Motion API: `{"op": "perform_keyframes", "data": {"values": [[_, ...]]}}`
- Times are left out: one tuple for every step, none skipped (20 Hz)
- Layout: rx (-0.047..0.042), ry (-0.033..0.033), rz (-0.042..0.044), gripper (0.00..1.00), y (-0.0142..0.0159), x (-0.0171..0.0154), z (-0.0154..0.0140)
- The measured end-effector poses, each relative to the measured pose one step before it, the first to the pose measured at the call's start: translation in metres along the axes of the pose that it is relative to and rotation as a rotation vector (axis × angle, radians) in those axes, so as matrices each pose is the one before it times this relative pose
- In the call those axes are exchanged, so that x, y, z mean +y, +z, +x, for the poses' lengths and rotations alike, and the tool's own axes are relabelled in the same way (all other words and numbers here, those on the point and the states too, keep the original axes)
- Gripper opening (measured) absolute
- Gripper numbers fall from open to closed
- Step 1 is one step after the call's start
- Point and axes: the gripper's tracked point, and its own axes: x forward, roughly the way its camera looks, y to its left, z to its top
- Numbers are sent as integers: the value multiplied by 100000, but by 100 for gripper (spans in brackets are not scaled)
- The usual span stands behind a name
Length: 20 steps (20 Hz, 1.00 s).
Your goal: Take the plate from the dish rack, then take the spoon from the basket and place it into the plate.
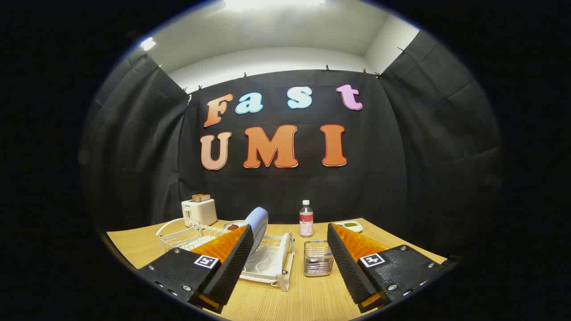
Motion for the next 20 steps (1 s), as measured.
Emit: {"op": "perform_keyframes", "data": {"values": [[-212,359,297,99,92,267,29],[21,219,31,99,10,202,61],[136,338,-525,99,-20,255,-38],[234,-238,-563,99,-154,2,-6],[-98,293,-665,98,56,146,-33],[-301,-77,-359,99,210,149,-101],[112,424,-93,99,26,179,41],[108,211,537,98,-41,133,29],[578,286,900,99,-46,108,3],[425,480,806,98,-25,119,10],[268,35,405,99,63,-11,59],[242,-77,-72,98,-27,-71,128],[313,51,-22,99,98,30,254],[187,255,223,99,182,120,157],[81,691,277,99,253,162,234],[401,885,-231,99,94,250,240],[975,755,-263,98,38,106,420],[1569,895,-152,98,-318,212,552],[1021,1321,698,99,-9,282,598],[1911,2320,654,99,-207,568,429]]}}
